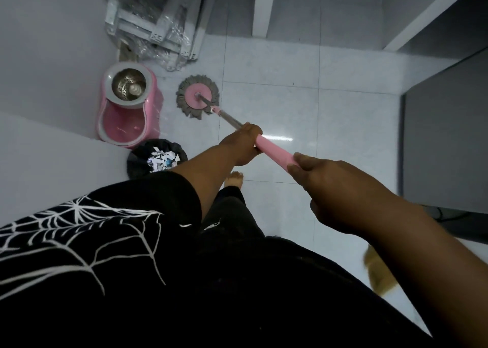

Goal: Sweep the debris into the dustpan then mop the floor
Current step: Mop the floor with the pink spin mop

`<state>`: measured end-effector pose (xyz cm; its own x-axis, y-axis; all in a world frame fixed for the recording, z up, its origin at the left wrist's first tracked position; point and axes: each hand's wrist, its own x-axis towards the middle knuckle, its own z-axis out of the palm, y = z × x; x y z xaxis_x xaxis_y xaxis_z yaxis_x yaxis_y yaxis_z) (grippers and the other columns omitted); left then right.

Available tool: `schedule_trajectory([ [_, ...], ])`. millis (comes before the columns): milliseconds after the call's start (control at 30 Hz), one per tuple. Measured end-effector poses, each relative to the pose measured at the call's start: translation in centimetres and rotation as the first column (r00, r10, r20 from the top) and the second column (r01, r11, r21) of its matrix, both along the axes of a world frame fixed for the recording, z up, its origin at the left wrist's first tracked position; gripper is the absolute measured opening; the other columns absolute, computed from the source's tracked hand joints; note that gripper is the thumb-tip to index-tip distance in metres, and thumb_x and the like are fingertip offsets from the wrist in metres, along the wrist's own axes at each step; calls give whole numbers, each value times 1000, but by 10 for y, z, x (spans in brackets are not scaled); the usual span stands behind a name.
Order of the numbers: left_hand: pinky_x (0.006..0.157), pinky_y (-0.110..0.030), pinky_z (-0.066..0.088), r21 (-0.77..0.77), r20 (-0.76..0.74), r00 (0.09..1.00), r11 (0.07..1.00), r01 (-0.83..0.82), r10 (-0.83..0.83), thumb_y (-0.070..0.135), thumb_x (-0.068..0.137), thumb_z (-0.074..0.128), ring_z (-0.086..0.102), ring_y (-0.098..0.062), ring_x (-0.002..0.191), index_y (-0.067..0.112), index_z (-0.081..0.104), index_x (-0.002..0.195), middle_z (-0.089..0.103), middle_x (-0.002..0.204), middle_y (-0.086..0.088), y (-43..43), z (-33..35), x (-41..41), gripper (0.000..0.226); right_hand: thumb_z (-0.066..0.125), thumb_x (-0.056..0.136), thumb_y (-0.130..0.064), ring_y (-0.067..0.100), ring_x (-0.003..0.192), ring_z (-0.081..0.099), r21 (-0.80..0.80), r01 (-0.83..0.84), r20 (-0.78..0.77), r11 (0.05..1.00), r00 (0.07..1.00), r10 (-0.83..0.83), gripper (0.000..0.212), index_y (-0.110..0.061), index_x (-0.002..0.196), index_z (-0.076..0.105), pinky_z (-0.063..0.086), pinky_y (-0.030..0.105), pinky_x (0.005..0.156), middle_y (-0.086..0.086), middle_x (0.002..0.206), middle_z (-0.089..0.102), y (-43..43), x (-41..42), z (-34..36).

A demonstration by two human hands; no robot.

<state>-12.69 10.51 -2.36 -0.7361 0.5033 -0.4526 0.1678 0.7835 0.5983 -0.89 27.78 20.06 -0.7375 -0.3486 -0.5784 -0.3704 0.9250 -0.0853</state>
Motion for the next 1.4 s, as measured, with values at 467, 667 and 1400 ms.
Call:
schedule_trajectory([
  [467,80,-32,42,-93,52,985,983,-157,162,26,90,66,56,-24,93,13,47,123,46,127,-8,-1,-4,201,41,61,86,-19,31,101,61,-29,-131,104,991,986,133,63,-10,144,37,53,35,78,10,148,37,16,169,-9],
  [667,92,-40,49,-30,54,983,985,-172,173,26,89,67,59,-27,101,15,47,122,45,129,-9,40,-6,234,40,50,83,-1,24,84,58,35,-125,94,992,988,121,60,-14,140,37,52,34,67,5,140,39,47,205,0],
  [1400,108,-52,35,-7,-6,998,998,-66,66,19,92,62,29,-29,143,16,44,121,44,141,-8,-4,-9,58,34,54,91,-8,21,83,53,-7,26,11,1000,1000,-26,58,-9,146,35,32,23,67,9,144,41,-13,49,-6],
])
